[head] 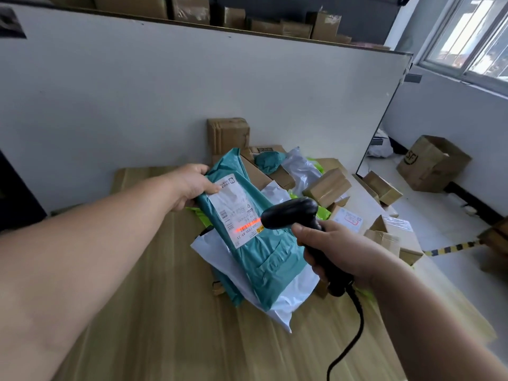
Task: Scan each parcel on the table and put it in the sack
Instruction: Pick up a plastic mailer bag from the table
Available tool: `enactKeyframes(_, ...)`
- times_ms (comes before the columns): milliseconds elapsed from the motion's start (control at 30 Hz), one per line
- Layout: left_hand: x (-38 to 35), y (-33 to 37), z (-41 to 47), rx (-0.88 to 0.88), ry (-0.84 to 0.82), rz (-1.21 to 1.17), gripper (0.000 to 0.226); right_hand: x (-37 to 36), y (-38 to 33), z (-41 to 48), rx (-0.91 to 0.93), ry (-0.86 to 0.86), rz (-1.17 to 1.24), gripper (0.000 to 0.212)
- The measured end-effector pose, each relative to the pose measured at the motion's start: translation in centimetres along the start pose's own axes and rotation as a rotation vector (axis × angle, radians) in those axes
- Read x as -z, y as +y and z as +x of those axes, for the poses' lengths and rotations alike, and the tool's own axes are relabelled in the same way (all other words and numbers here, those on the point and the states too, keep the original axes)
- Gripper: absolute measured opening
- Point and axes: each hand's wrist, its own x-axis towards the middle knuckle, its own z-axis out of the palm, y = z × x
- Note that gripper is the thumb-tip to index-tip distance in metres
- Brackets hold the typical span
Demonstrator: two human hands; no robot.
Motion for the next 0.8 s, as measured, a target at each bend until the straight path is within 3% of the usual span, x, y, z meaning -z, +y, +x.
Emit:
enactKeyframes(433, 0.6, -0.3, -0.2, -0.004, 0.012, -0.028, 0.043, -0.3, -1.7, -1.4, -0.007, 0.007, -0.035, 0.04)
enactKeyframes(633, 0.7, -0.3, -0.4, -0.016, -0.007, -0.031, 0.041, 0.4, -2.5, -2.6, 0.013, -0.006, -0.077, 0.062)
enactKeyframes(800, 0.6, -0.1, -0.5, -0.026, -0.015, -0.034, 0.032, 0.9, -2.6, -2.9, 0.028, -0.007, -0.11, 0.065)
